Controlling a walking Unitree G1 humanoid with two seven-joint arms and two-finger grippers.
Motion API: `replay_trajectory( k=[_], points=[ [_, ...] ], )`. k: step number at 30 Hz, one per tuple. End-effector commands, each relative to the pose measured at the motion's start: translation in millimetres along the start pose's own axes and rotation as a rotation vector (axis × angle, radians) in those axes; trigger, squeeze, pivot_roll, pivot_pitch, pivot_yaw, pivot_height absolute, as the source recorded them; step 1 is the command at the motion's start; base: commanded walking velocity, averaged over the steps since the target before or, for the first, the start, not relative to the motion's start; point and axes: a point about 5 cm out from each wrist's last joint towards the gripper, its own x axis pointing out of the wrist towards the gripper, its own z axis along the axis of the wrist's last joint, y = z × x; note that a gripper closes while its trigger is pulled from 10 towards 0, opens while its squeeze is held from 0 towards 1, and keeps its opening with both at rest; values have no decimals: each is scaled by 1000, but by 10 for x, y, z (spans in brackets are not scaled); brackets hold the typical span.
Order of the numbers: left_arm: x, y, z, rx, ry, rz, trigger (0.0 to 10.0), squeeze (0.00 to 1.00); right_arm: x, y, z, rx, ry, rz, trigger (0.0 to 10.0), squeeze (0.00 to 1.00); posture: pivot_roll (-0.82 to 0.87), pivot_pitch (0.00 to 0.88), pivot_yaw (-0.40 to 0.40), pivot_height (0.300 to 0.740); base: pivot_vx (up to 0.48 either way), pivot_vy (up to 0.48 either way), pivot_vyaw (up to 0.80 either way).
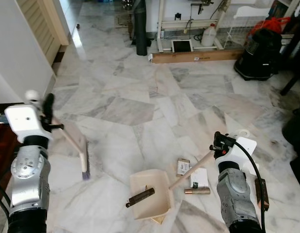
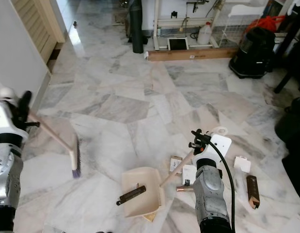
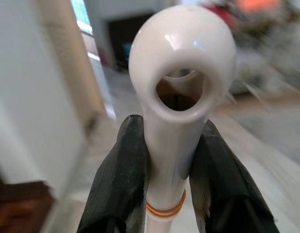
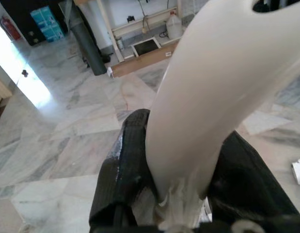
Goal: Sweep floor
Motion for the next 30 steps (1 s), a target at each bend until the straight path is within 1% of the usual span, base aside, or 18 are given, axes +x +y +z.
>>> replay_trajectory(
  k=[1,5,7,10,12,13,15,18,19,22,23,24,27,28,30],
  points=[
    [-15,-104,16,9,3,-73,10000,0,33,29,96,14,-41,3,10000,0,-1,81,23,740,0,0,0],
    [-24,-172,-31,-23,30,-89,10000,0,45,37,107,12,-46,3,10000,0,-3,87,23,740,0,0,0],
    [-11,-262,-53,10,58,-158,10000,0,55,44,117,5,-51,6,10000,0,-3,90,24,740,0,0,0],
    [-2,-301,-36,-30,62,-172,10000,0,62,47,124,3,-53,6,10000,0,-3,92,26,740,0,0,0],
    [20,-355,1,-137,50,-168,10000,0,63,46,122,3,-52,2,10000,0,-2,96,28,740,0,0,0],
    [26,-357,3,-153,51,-162,10000,0,63,47,122,4,-52,0,10000,0,-2,96,28,740,0,0,0],
    [45,-371,10,-217,50,-154,10000,0,59,55,117,4,-51,0,10000,0,-3,100,28,740,0,0,0],
    [63,-393,38,-278,48,-154,10000,0,59,55,115,3,-51,-1,10000,0,-2,102,30,740,0,0,0],
    [63,-393,38,-278,48,-154,10000,0,59,55,115,3,-51,-1,10000,0,-2,102,30,740,0,0,0],
    [77,-413,46,-338,65,-161,10000,0,62,38,114,2,-51,-8,10000,0,0,102,32,740,0,0,0],
    [79,-413,47,-343,67,-162,10000,0,63,38,115,2,-51,-8,10000,0,-2,103,32,740,0,0,0],
    [90,-412,51,-380,68,-154,10000,0,64,40,116,3,-51,-9,10000,0,-2,103,32,740,0,0,0],
    [104,-409,69,-422,62,-143,10000,0,65,42,116,4,-51,-9,10000,0,-2,103,32,740,0,0,0],
    [114,-399,93,-459,56,-128,10000,0,65,43,116,4,-52,-10,10000,0,-1,103,33,740,0,0,0],
    [117,-392,105,-466,53,-122,10000,0,65,43,116,4,-51,-10,10000,0,-1,103,33,740,0,0,0]
  ],
)
